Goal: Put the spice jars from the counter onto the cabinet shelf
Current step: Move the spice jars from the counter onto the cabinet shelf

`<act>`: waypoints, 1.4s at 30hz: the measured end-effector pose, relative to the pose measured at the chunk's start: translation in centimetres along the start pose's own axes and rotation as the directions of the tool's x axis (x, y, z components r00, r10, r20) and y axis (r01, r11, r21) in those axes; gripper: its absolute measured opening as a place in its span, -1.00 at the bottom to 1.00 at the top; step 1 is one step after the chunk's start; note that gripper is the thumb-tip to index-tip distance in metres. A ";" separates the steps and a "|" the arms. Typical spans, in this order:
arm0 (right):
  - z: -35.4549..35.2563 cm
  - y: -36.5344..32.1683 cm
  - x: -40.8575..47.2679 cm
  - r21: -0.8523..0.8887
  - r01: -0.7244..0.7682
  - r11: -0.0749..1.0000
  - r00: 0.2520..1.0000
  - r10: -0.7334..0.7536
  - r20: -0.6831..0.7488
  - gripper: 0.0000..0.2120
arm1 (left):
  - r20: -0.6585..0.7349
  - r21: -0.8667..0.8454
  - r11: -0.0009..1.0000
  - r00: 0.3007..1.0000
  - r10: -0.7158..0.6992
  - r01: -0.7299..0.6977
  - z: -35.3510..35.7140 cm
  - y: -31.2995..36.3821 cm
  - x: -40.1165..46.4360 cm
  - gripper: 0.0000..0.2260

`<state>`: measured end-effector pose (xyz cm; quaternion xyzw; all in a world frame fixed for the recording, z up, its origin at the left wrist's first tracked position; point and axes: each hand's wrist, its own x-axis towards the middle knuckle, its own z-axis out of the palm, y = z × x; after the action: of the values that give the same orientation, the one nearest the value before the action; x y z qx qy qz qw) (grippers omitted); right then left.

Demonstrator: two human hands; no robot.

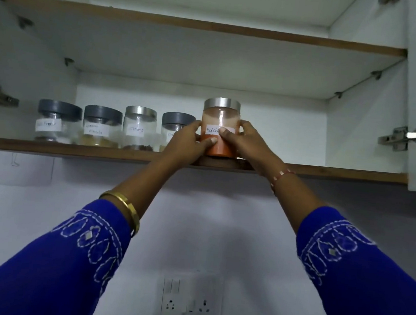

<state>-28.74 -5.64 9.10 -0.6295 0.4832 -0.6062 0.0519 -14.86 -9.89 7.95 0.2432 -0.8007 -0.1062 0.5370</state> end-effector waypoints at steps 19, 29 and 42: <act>1.4 2.3 4.1 -0.637 -0.067 0.768 0.986 -0.047 -0.161 -0.70 | 0.211 0.391 0.903 0.938 -0.275 0.176 1.7 -1.1 4.9 -0.69; 1.2 1.9 0.9 -0.668 0.028 0.743 0.973 -0.174 -0.153 -0.72 | -0.096 0.362 0.927 0.993 -0.071 0.102 2.4 -1.3 3.0 -0.70; 0.5 6.8 -14.2 -0.710 0.195 0.677 0.879 -0.442 -0.181 -0.64 | -0.246 0.094 0.969 0.937 0.247 -0.230 6.6 -0.4 -11.0 -0.66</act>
<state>-29.15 0.06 -5.62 -0.5665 0.5510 -0.4879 -0.3707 -17.43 -5.27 -3.76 0.1730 -0.7514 0.0174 0.6366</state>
